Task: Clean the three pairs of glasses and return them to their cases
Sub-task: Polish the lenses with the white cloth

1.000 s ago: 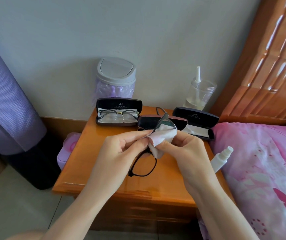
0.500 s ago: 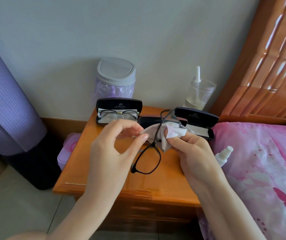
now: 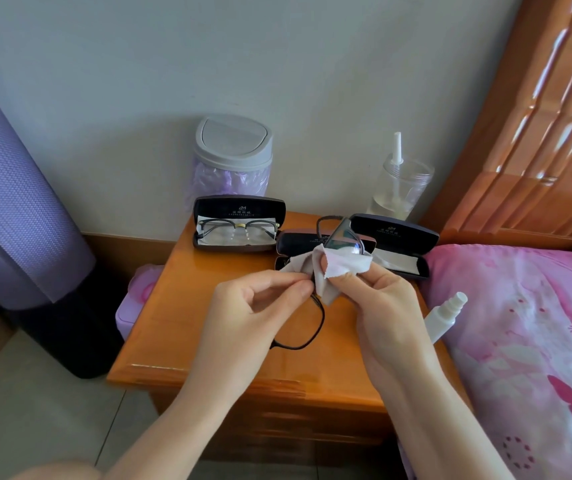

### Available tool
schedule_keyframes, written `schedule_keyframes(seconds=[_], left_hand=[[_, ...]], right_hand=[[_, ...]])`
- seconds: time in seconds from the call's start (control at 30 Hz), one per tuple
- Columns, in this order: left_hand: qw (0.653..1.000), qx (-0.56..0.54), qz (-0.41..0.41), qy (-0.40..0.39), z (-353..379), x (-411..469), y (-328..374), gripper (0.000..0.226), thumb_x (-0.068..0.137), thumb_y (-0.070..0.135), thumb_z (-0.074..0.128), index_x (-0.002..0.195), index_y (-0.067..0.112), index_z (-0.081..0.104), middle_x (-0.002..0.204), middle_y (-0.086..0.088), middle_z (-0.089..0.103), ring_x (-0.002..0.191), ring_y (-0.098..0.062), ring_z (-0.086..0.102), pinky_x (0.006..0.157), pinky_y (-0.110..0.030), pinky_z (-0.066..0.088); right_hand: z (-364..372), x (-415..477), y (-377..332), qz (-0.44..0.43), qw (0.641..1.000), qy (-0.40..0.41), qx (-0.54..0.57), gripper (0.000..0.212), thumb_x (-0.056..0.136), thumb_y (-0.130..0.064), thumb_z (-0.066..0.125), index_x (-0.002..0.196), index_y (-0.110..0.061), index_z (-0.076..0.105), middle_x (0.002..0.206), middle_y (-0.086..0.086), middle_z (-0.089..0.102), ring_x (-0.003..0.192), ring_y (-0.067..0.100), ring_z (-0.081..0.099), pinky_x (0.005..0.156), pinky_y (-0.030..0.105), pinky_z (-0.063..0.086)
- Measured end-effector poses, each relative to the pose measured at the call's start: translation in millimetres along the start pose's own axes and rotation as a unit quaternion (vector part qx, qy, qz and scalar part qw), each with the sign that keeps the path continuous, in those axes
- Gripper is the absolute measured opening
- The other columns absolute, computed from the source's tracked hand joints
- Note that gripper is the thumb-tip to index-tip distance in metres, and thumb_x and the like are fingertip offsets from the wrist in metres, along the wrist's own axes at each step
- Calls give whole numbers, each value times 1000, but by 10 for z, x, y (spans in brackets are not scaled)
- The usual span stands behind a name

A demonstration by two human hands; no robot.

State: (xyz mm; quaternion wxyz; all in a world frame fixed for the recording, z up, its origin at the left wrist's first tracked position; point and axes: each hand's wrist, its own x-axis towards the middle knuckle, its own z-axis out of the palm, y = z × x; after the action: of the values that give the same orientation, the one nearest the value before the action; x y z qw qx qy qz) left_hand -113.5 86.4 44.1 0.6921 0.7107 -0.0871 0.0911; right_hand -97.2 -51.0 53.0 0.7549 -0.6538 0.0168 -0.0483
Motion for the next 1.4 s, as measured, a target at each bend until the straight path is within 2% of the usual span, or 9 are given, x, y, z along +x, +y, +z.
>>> schedule_keyframes(seconds=[0.1, 0.2, 0.37, 0.53, 0.7, 1.03, 1.13, 1.27, 1.4], left_hand=[[1000, -21, 0, 15, -7, -6, -4, 13, 80, 19, 67, 87, 28, 74, 83, 16, 75, 86, 3, 68, 72, -6, 47], [1000, -27, 0, 16, -14, -5, 0, 13, 80, 19, 67, 88, 27, 74, 83, 16, 75, 86, 5, 68, 70, -4, 46], [1000, -24, 0, -2, 3, -4, 9, 12, 76, 24, 66, 85, 28, 73, 81, 17, 74, 84, 4, 68, 70, -4, 46], [1000, 9, 1, -23, -19, 19, -4, 11, 81, 20, 65, 86, 26, 73, 81, 16, 75, 83, 3, 68, 72, -5, 47], [1000, 12, -6, -22, -29, 33, -2, 11, 81, 20, 67, 86, 28, 72, 82, 17, 74, 82, 4, 68, 71, -5, 47], [999, 16, 19, -21, -18, 11, 3, 11, 82, 16, 66, 86, 17, 75, 81, 15, 75, 83, 4, 68, 70, -3, 46], [1000, 5, 25, -5, -10, -4, 14, 11, 82, 17, 65, 84, 22, 75, 79, 15, 75, 82, 2, 69, 71, -5, 47], [999, -27, 15, 25, -15, 0, 38, 12, 81, 15, 67, 82, 26, 73, 77, 15, 75, 78, 3, 69, 67, -4, 47], [999, -32, -2, 22, -21, -2, 25, 13, 81, 14, 67, 83, 24, 74, 77, 13, 75, 79, 2, 69, 67, -4, 47]], right_hand=[[-21, -13, -43, -16, 999, -40, -33, 24, 76, -10, 69, 100, -9, 73, 94, 1, 76, 94, 13, 70, 88, 28, 50], [-47, -16, -97, -23, 996, -78, -40, 29, 71, -14, 71, 100, -10, 73, 96, 4, 76, 95, 18, 70, 87, 31, 53], [-83, 15, -81, -10, 997, -39, -63, 23, 74, -7, 74, 98, -9, 74, 92, 5, 76, 93, 22, 71, 91, 41, 54], [-59, 46, -30, 33, 999, -28, -31, 35, 62, -23, 75, 94, -10, 76, 93, 4, 76, 99, 22, 67, 97, 40, 48], [-27, 107, -108, 41, 999, -29, 17, 21, 61, -21, 70, 80, -12, 74, 74, -1, 72, 72, 8, 66, 68, 21, 48], [8, 145, -117, 49, 997, 26, 46, 13, 76, -25, 66, 81, -14, 72, 74, -2, 71, 82, 16, 64, 70, 21, 49], [25, 109, -131, 31, 999, 20, 0, 9, 78, -23, 67, 76, -16, 73, 72, -3, 72, 79, 14, 62, 76, 27, 44], [21, 48, -108, 28, 999, -21, -25, 12, 81, -17, 68, 89, -12, 76, 85, 5, 75, 88, 23, 68, 88, 37, 51], [-12, -1, -100, 12, 997, -43, -58, 25, 73, -18, 74, 96, -10, 75, 92, 5, 76, 92, 19, 70, 88, 34, 52]])
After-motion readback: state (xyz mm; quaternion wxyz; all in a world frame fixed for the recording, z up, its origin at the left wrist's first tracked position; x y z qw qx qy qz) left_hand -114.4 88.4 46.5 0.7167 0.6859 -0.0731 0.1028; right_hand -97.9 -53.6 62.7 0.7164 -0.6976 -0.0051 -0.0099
